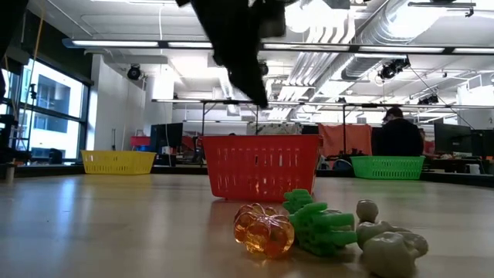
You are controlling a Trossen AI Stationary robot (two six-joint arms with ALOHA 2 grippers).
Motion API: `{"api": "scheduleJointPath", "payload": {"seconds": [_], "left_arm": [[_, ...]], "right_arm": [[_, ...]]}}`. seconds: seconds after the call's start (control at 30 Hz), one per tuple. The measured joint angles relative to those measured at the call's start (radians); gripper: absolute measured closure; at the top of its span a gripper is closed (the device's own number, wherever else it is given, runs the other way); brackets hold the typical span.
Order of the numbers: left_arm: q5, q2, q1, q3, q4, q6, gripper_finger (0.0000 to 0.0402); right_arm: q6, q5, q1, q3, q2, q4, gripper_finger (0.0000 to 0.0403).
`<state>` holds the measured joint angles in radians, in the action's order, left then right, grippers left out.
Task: Sort Halloween decoration
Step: Put the orange pumpkin toy into the red bin
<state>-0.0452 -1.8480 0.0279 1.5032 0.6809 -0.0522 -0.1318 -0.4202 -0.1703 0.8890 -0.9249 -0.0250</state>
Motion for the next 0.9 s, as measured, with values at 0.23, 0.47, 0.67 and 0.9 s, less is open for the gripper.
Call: {"api": "scheduleJointPath", "payload": {"seconds": [0.23, 0.47, 0.67, 0.9], "left_arm": [[0.034, 0.258, -0.071, 0.000, -0.055, 0.078, 0.0220], [0.083, 0.475, -0.089, 0.000, -0.214, 0.035, 0.0220], [0.089, 0.572, -0.078, -0.058, -0.269, 0.046, 0.0220], [0.173, 0.717, -0.046, -0.425, -0.632, 0.177, 0.0220]], "right_arm": [[0.001, 0.000, 0.000, 0.000, 0.000, 0.000, 0.0206], [0.002, 0.002, 0.000, 0.000, 0.000, 0.005, 0.0206], [0.028, 0.003, 0.000, 0.000, 0.000, 0.007, 0.0206], [0.027, 0.005, 0.000, 0.000, 0.000, 0.008, 0.0206]]}}
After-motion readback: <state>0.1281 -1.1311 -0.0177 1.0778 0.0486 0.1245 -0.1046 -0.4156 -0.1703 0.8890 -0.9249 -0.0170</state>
